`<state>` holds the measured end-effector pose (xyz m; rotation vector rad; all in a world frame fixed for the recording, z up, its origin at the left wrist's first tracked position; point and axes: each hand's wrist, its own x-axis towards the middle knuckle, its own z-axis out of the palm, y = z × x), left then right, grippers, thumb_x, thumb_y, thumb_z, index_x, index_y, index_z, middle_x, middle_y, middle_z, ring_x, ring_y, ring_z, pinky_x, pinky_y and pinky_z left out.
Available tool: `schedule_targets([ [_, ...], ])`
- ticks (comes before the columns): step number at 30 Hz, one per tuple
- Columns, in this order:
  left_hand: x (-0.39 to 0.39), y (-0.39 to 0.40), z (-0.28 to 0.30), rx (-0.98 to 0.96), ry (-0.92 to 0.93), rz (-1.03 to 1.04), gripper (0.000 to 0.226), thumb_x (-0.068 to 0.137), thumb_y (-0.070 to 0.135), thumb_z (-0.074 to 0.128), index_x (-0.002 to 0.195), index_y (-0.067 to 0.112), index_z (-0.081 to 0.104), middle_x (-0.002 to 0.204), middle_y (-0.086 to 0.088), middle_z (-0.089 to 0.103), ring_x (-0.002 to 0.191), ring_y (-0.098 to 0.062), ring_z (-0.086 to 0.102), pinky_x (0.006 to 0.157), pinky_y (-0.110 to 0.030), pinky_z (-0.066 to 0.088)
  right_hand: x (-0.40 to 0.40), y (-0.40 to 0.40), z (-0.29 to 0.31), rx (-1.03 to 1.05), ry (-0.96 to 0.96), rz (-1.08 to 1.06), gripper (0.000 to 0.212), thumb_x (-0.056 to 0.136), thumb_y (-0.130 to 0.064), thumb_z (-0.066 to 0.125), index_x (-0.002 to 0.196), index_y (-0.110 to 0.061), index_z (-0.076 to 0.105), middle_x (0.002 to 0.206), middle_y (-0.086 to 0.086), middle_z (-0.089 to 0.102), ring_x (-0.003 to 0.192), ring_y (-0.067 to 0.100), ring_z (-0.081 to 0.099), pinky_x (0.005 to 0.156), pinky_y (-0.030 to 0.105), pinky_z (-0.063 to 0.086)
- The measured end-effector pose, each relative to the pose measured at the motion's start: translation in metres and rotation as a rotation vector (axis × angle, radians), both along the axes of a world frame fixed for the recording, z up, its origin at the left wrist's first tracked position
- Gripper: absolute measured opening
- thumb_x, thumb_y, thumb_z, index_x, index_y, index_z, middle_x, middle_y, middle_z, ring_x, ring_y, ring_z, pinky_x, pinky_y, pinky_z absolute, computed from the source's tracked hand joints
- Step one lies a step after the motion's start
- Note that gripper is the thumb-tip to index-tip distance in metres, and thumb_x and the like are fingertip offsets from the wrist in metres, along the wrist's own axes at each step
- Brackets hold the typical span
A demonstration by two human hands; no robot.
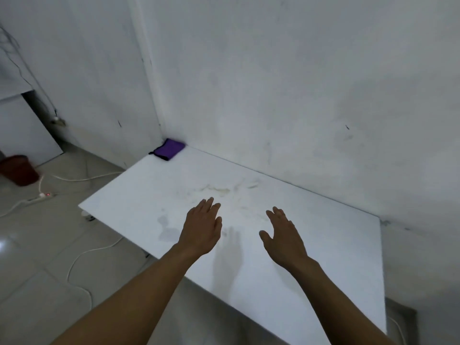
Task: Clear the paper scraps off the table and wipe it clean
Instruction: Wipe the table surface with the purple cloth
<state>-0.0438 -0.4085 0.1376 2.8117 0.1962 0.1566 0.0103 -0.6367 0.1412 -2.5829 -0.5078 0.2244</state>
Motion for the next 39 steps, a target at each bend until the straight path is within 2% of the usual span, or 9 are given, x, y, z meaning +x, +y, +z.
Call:
schedule_targets([
  [6,-0.001,0.066,0.010,-0.018,-0.053,0.056,0.061,0.095,0.038,0.028,0.147,0.011,0.047,0.159,-0.011,0.036,0.149,-0.029,0.030,0.117,-0.041,0.026,0.016,0.064,0.005,0.007,-0.014,0.033,0.060,0.102,-0.033,0.046,0.156,-0.018,0.023,0.166,-0.001,0.008,0.153,0.011,-0.001,0.123,0.032,0.003],
  [13,0.016,0.146,0.010,-0.016,-0.071,0.113,0.072,0.093,0.046,0.017,0.143,0.010,0.052,0.155,-0.013,0.043,0.146,-0.033,0.036,0.114,-0.045,0.032,0.049,0.153,0.006,0.037,-0.015,0.097,0.060,0.102,-0.033,0.047,0.156,-0.018,0.023,0.166,-0.002,0.009,0.153,0.011,0.000,0.123,0.032,0.003],
  [18,0.063,0.200,0.005,0.000,-0.033,0.131,0.063,0.094,0.039,0.027,0.147,0.012,0.047,0.159,-0.011,0.037,0.149,-0.029,0.031,0.117,-0.043,0.027,0.094,0.218,-0.001,0.057,-0.014,0.133,0.060,0.101,-0.033,0.048,0.155,-0.018,0.025,0.166,0.000,0.011,0.153,0.012,0.002,0.123,0.033,0.005],
  [27,0.162,0.284,-0.010,0.010,0.022,0.142,0.060,0.096,0.037,0.030,0.146,0.009,0.048,0.158,-0.013,0.039,0.147,-0.029,0.033,0.116,-0.042,0.028,0.184,0.334,-0.024,0.053,0.065,0.198,0.061,0.102,-0.034,0.048,0.156,-0.017,0.023,0.166,0.002,0.011,0.153,0.016,0.005,0.123,0.036,0.007],
  [31,0.197,0.312,-0.019,0.013,0.016,0.132,0.047,0.104,0.028,0.046,0.147,0.010,0.046,0.159,-0.012,0.036,0.148,-0.027,0.032,0.118,-0.040,0.025,0.209,0.370,-0.027,0.041,0.111,0.223,0.062,0.102,-0.033,0.047,0.156,-0.017,0.022,0.166,0.002,0.010,0.153,0.017,0.004,0.124,0.038,0.006],
  [39,0.258,0.372,-0.060,-0.030,0.113,0.095,0.047,0.104,0.025,0.050,0.146,0.006,0.047,0.156,-0.014,0.040,0.145,-0.029,0.038,0.118,-0.042,0.029,0.246,0.427,-0.057,0.025,0.202,0.176,0.060,0.103,-0.033,0.044,0.156,-0.017,0.022,0.166,0.001,0.011,0.153,0.016,0.005,0.124,0.040,0.009],
])
